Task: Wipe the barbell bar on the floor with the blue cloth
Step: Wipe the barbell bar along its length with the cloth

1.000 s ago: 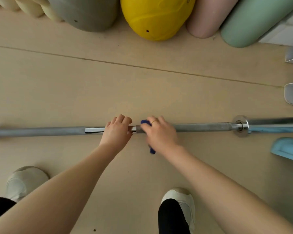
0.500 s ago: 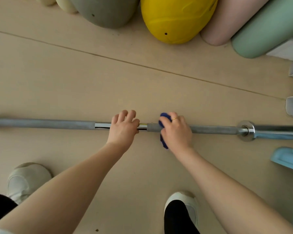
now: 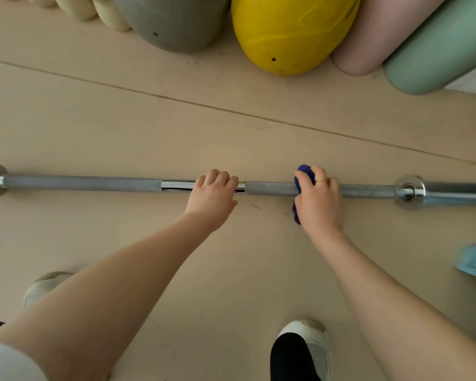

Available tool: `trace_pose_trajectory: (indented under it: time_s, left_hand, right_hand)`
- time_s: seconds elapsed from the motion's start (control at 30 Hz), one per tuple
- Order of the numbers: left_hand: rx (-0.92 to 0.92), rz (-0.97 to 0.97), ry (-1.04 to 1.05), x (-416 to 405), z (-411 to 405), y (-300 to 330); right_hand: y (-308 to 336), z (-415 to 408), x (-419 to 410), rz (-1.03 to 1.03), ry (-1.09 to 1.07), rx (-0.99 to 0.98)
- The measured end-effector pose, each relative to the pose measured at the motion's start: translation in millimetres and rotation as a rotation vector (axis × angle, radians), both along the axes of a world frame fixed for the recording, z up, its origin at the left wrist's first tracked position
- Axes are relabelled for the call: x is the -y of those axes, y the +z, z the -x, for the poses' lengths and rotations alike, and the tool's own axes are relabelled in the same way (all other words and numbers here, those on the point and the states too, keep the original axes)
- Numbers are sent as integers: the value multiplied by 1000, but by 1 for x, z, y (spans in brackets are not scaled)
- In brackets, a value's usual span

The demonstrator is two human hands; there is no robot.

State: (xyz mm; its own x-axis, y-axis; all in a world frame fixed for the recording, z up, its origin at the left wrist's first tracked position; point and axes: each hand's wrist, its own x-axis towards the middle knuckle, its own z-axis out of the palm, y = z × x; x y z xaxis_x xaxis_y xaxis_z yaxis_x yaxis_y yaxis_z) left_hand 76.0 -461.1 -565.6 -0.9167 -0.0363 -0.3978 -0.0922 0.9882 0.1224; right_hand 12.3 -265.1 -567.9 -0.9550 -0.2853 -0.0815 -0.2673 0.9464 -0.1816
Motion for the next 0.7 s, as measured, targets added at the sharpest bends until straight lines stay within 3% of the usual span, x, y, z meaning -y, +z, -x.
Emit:
trace_pose_trajectory:
  time_s: [0.07, 0.17, 0.23, 0.3, 0.37, 0.47, 0.63, 0.7]
  left_hand:
    - [-56, 32, 18, -3, 0, -2]
    - [-217, 124, -16, -3, 5, -5]
    - [-296, 176, -55, 4, 10, -6]
    - [-338, 197, -111, 9, 12, -7]
    - [-309, 224, -142, 11, 10, -9]
    - [-283, 220, -135, 9, 6, -10]
    - [-297, 87, -109, -10, 14, 0]
    - [-295, 40, -107, -22, 16, 3]
  right_hand:
    - [-1, -8, 23, 70, 59, -2]
    - [1, -30, 62, 201, 321, 74]
    - [5, -27, 64, 177, 387, 118]
    - [10, -9, 47, 89, 343, 101]
    - [10, 13, 25, 0, 168, 99]
    - [6, 20, 21, 6, -33, 80]
    - [1, -16, 48, 2, 306, -4]
    - [3, -5, 31, -22, 323, 20]
